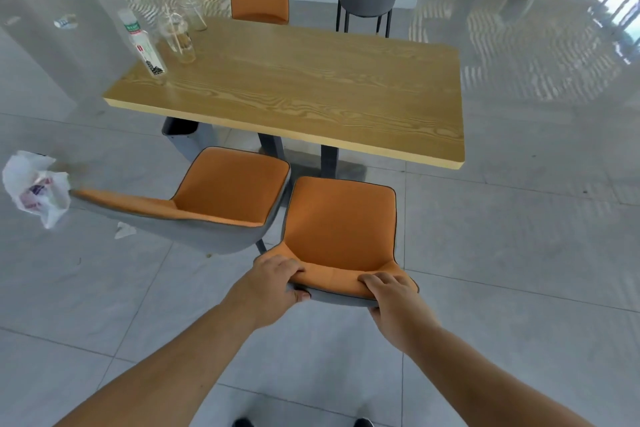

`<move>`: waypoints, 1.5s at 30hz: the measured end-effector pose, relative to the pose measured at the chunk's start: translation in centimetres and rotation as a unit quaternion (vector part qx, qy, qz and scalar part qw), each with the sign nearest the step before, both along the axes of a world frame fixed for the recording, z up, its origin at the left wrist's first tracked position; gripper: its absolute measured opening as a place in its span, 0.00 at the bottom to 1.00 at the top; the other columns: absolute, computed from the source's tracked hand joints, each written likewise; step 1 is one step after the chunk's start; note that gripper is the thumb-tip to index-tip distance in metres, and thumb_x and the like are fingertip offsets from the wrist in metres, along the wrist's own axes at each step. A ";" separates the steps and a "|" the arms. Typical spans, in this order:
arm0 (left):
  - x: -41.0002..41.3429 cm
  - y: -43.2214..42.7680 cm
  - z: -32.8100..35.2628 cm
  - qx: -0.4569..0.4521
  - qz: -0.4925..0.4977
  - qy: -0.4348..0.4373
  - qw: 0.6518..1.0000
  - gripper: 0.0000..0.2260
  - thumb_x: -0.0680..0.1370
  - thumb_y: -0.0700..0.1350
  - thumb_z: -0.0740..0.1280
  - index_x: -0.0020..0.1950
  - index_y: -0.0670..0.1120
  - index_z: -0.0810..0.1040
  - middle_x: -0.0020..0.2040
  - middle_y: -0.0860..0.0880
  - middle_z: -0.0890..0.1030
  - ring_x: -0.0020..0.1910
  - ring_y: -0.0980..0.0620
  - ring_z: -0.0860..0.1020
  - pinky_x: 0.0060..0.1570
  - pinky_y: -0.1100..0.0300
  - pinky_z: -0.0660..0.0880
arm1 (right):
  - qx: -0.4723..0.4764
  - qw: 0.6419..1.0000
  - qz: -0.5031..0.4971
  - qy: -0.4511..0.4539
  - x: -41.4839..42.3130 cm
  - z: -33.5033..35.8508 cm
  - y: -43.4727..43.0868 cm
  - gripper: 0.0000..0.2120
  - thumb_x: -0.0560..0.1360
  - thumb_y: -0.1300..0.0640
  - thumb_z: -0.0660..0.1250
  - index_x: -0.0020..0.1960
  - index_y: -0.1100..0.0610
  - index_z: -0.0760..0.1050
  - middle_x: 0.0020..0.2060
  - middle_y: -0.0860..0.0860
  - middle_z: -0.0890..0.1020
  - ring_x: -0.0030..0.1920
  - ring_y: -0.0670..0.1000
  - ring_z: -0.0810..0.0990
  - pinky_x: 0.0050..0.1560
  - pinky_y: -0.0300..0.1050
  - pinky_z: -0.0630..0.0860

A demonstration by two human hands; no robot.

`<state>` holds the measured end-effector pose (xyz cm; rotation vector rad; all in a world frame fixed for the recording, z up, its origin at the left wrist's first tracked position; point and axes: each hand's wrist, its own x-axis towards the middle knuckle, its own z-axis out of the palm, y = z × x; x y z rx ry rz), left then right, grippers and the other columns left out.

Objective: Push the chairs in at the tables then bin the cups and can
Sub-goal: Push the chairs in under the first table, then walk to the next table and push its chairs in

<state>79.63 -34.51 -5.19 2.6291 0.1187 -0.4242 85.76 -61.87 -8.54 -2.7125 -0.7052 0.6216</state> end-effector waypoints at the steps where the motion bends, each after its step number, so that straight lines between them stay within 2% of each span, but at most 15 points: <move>1: 1.1 0.9 -0.1 -0.003 -0.006 -0.006 1.000 0.24 0.78 0.61 0.69 0.71 0.56 0.72 0.67 0.55 0.74 0.68 0.51 0.67 0.66 0.50 0.71 | -0.004 1.000 -0.007 0.001 1.1 0.0 0.9 0.24 0.81 0.52 0.65 0.75 0.42 0.65 0.70 0.43 0.72 0.69 0.54 0.68 0.65 0.52 0.74; 5: 4.1 4.4 -0.2 -0.020 -0.050 -0.013 0.998 0.24 0.79 0.63 0.67 0.72 0.57 0.70 0.67 0.56 0.73 0.67 0.53 0.67 0.65 0.51 0.72 | -0.066 0.997 -0.042 0.026 4.0 1.3 4.2 0.24 0.81 0.52 0.64 0.75 0.43 0.64 0.72 0.45 0.71 0.71 0.56 0.66 0.69 0.56 0.70; 9: 4.6 11.6 0.8 0.040 -0.109 -0.008 0.993 0.24 0.77 0.63 0.64 0.71 0.58 0.69 0.67 0.56 0.74 0.66 0.54 0.69 0.61 0.56 0.70 | -0.231 0.970 -0.068 0.021 2.7 3.3 9.0 0.24 0.77 0.44 0.63 0.70 0.45 0.61 0.65 0.47 0.72 0.69 0.61 0.65 0.68 0.76 0.59; 12: 5.1 20.0 1.8 0.151 -0.111 -0.009 0.982 0.23 0.76 0.62 0.66 0.69 0.57 0.72 0.61 0.55 0.76 0.60 0.52 0.72 0.58 0.55 0.72 | -0.200 0.979 -0.030 0.020 1.9 4.4 15.1 0.22 0.77 0.46 0.63 0.70 0.47 0.63 0.64 0.49 0.73 0.66 0.60 0.69 0.70 0.71 0.59; 15: 5.5 28.0 2.1 0.226 -0.084 0.027 0.970 0.22 0.75 0.62 0.66 0.67 0.59 0.71 0.60 0.57 0.76 0.58 0.52 0.74 0.54 0.55 0.73 | -0.159 0.987 -0.009 0.035 2.8 4.6 21.0 0.17 0.78 0.53 0.62 0.66 0.48 0.67 0.62 0.51 0.76 0.61 0.59 0.74 0.65 0.58 0.69; 18: 5.4 32.3 0.5 0.219 -0.097 0.023 0.971 0.24 0.73 0.58 0.71 0.69 0.59 0.74 0.63 0.57 0.79 0.60 0.51 0.77 0.53 0.54 0.76 | -0.181 0.982 -0.004 0.046 3.6 4.1 24.5 0.16 0.78 0.56 0.64 0.65 0.49 0.68 0.59 0.50 0.77 0.58 0.58 0.76 0.57 0.55 0.72; 21: 5.3 33.2 -0.9 0.172 -0.138 -0.023 0.975 0.22 0.62 0.50 0.82 0.55 0.55 0.84 0.48 0.54 0.85 0.43 0.50 0.83 0.37 0.56 0.80 | -0.194 0.981 -0.001 0.025 3.8 3.2 25.5 0.13 0.78 0.57 0.62 0.62 0.49 0.71 0.54 0.50 0.79 0.53 0.57 0.77 0.49 0.53 0.70; 23: 5.6 32.9 -1.1 0.161 -0.166 -0.078 0.970 0.22 0.55 0.47 0.85 0.46 0.54 0.85 0.38 0.56 0.83 0.33 0.53 0.81 0.27 0.60 0.76 | -0.185 0.982 0.016 0.017 3.9 2.9 25.6 0.14 0.78 0.57 0.61 0.62 0.48 0.72 0.52 0.49 0.80 0.52 0.56 0.77 0.47 0.51 0.70; 25: 5.9 32.6 -1.1 0.140 -0.177 -0.102 0.969 0.20 0.54 0.46 0.85 0.42 0.54 0.83 0.34 0.57 0.81 0.29 0.54 0.79 0.25 0.63 0.72 | -0.175 0.984 0.033 0.024 3.9 2.8 26.0 0.14 0.78 0.58 0.61 0.63 0.49 0.73 0.52 0.49 0.80 0.51 0.55 0.77 0.47 0.50 0.72; 27: 6.1 32.1 -1.0 0.121 -0.186 -0.078 0.972 0.16 0.60 0.48 0.83 0.42 0.54 0.81 0.36 0.57 0.81 0.32 0.56 0.79 0.28 0.64 0.72 | -0.166 0.985 0.038 0.038 3.9 2.9 26.3 0.14 0.79 0.57 0.61 0.64 0.49 0.73 0.53 0.49 0.80 0.52 0.55 0.77 0.48 0.50 0.74; 30: 6.7 31.8 -0.4 0.144 -0.185 0.003 0.972 0.11 0.74 0.57 0.71 0.53 0.56 0.77 0.48 0.58 0.79 0.45 0.56 0.77 0.41 0.61 0.75 | -0.167 0.982 0.049 0.074 4.4 3.3 26.4 0.14 0.81 0.53 0.62 0.66 0.49 0.72 0.56 0.49 0.80 0.54 0.55 0.77 0.52 0.51 0.76; 34: 9.5 29.8 2.8 0.133 -0.178 0.107 0.969 0.29 0.71 0.75 0.61 0.65 0.60 0.71 0.59 0.60 0.76 0.54 0.57 0.74 0.49 0.60 0.73 | -0.138 0.984 0.021 0.113 5.7 6.0 25.8 0.27 0.77 0.31 0.59 0.69 0.45 0.69 0.63 0.47 0.76 0.61 0.54 0.74 0.58 0.53 0.75; 36: 11.8 27.5 5.5 0.120 -0.154 0.055 0.979 0.36 0.70 0.78 0.57 0.72 0.59 0.69 0.69 0.59 0.74 0.65 0.55 0.72 0.60 0.57 0.73 | -0.077 0.995 -0.040 0.055 6.8 8.9 24.7 0.32 0.76 0.28 0.56 0.73 0.43 0.65 0.68 0.44 0.74 0.67 0.52 0.71 0.63 0.52 0.73; 39: 16.4 22.4 11.3 0.102 -0.140 -0.060 0.983 0.36 0.74 0.74 0.59 0.77 0.57 0.64 0.77 0.56 0.67 0.74 0.52 0.65 0.71 0.51 0.66 | 0.008 0.990 -0.114 -0.080 9.5 14.8 21.1 0.33 0.77 0.29 0.54 0.77 0.44 0.62 0.73 0.44 0.71 0.73 0.51 0.67 0.70 0.53 0.70; 45: 24.0 7.1 24.7 0.097 -0.187 -0.217 0.953 0.36 0.77 0.72 0.59 0.80 0.55 0.59 0.80 0.50 0.63 0.78 0.48 0.61 0.72 0.47 0.63 | 0.040 0.948 -0.175 -0.262 13.4 28.4 7.6 0.33 0.78 0.32 0.58 0.77 0.49 0.64 0.73 0.47 0.71 0.73 0.52 0.66 0.70 0.52 0.68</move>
